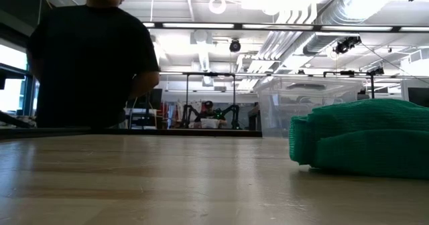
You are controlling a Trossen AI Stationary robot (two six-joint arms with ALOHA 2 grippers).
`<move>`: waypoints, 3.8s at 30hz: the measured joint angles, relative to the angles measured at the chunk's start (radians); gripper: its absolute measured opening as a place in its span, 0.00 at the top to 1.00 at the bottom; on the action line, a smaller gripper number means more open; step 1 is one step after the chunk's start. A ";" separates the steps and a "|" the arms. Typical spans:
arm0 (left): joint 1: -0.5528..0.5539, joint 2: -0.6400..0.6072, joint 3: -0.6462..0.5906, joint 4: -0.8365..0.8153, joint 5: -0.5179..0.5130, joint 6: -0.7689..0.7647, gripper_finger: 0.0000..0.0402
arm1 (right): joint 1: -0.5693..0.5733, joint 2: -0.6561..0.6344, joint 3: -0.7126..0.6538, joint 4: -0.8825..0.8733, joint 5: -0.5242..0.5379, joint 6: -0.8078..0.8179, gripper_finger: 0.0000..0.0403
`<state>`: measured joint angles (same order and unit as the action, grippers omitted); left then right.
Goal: Roll bandage
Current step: Open the transparent zip bag
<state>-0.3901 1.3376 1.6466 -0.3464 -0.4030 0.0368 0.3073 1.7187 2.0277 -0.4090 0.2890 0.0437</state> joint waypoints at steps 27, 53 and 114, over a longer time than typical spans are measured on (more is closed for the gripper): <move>-0.012 -0.011 0.000 -0.031 -0.003 -0.001 1.00 | 0.001 0.003 0.000 -0.038 0.018 0.008 0.95; -0.013 -0.042 0.001 -0.040 0.000 0.001 1.00 | 0.014 -0.040 0.000 -0.133 0.037 0.094 0.81; -0.003 -0.045 0.000 -0.107 -0.051 -0.035 1.00 | -0.008 0.020 0.000 -0.078 0.079 0.034 0.95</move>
<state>-0.3935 1.2930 1.6463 -0.4535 -0.4538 0.0017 0.2991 1.7390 2.0281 -0.4865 0.3676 0.0775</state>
